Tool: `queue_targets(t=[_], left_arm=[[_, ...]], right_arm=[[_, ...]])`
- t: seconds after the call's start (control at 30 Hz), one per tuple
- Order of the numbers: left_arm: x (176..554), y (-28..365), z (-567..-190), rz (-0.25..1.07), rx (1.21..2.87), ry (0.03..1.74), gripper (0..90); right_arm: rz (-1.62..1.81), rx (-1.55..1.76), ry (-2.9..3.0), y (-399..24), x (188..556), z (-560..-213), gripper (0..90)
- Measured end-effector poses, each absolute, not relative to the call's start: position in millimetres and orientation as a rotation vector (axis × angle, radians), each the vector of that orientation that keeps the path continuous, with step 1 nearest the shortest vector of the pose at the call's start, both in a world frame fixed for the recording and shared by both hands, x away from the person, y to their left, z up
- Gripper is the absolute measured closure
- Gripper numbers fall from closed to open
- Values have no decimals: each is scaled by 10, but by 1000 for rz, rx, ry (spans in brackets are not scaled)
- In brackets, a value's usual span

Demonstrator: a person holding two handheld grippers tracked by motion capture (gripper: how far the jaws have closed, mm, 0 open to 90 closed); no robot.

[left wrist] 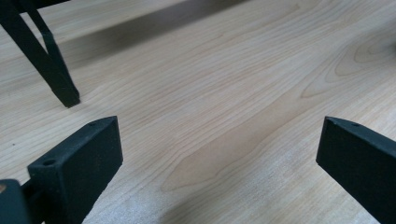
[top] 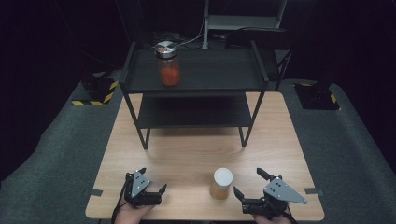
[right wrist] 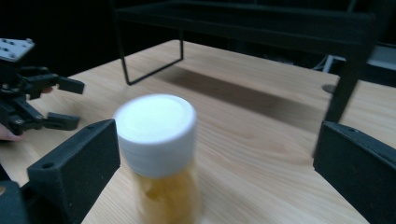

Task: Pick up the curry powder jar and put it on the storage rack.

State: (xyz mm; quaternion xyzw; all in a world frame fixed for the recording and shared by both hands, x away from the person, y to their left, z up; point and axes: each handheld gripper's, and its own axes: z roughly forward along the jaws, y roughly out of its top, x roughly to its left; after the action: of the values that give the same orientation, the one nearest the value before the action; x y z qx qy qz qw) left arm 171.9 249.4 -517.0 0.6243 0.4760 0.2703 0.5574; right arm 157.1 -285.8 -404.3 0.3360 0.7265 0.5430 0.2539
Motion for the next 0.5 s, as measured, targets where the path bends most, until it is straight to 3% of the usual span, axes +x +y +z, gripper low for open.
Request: queue_targets(t=[0.5], left_arm=[[1682, 2504, -5209, 651, 1461, 1090, 7]], right_arm=[[1463, 860, 2071, -2517, 1673, -4091, 0]])
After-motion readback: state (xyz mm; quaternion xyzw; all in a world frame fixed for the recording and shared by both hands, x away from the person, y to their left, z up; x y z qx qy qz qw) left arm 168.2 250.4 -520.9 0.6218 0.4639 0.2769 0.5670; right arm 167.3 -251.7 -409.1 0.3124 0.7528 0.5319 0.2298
